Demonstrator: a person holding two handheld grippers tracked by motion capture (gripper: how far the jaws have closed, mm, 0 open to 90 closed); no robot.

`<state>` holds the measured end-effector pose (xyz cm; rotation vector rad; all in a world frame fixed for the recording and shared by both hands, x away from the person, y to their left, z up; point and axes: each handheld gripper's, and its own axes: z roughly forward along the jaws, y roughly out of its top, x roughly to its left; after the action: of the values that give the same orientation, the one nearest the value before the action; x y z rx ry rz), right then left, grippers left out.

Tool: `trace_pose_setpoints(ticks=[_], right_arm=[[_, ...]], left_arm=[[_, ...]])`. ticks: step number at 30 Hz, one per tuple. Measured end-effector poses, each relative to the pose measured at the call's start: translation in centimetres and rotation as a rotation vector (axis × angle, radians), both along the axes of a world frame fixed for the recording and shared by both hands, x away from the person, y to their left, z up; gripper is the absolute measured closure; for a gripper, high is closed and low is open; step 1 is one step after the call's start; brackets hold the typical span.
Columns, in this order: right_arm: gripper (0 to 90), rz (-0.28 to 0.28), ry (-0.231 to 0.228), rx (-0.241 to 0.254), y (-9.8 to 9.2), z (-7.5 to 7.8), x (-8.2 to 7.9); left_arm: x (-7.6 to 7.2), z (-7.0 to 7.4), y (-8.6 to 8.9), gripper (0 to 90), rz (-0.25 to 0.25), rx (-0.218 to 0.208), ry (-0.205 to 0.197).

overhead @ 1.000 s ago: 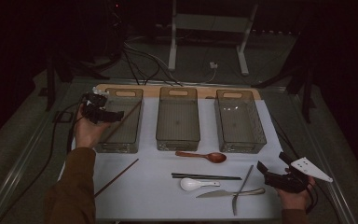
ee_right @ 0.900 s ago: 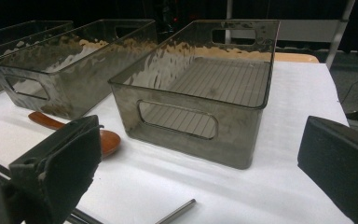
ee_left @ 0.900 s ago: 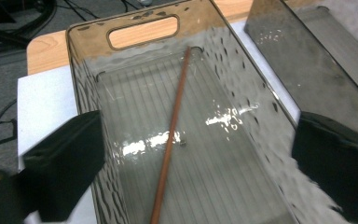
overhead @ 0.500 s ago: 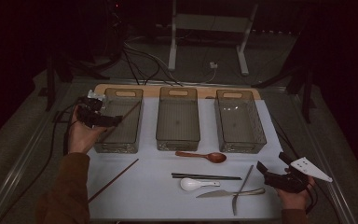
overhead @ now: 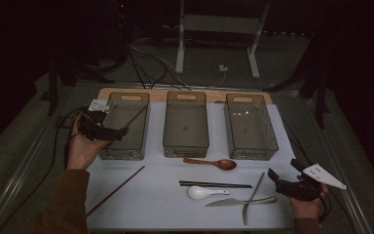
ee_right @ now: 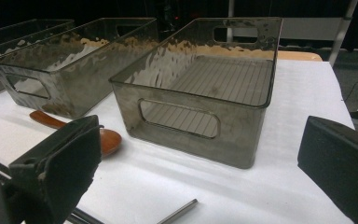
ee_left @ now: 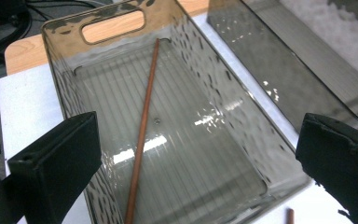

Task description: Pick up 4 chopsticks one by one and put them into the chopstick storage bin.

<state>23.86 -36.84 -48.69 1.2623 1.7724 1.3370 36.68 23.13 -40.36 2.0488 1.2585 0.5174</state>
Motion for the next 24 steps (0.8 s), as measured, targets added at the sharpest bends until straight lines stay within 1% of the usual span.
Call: trace_pose_setpoints(ticks=[5, 12, 16, 18, 24], right_arm=[[0.0, 0.000, 0.000, 0.005, -0.1, 0.0, 0.0], [0.0, 0.000, 0.003, 0.007, -0.1, 0.0, 0.1], [0.0, 0.001, 0.005, 0.005, -0.1, -0.1, 0.2], [0.0, 0.002, 0.006, 0.006, 0.0, -0.1, 0.2], [0.0, 0.004, 0.009, 0.001, 0.0, -0.2, 0.1]], left_arm=[[-0.9, 0.2, 0.0, 1.3, -0.012, 0.012, -0.005], [-2.2, 0.1, 0.2, 1.3, -0.022, 0.005, -0.014], [-3.1, -0.3, 0.3, 1.4, -0.034, -0.002, -0.010], [-3.5, -0.5, 0.2, 1.3, -0.045, 0.009, -0.002], [-4.9, -1.2, 0.2, 1.5, -0.063, 0.016, 0.002]])
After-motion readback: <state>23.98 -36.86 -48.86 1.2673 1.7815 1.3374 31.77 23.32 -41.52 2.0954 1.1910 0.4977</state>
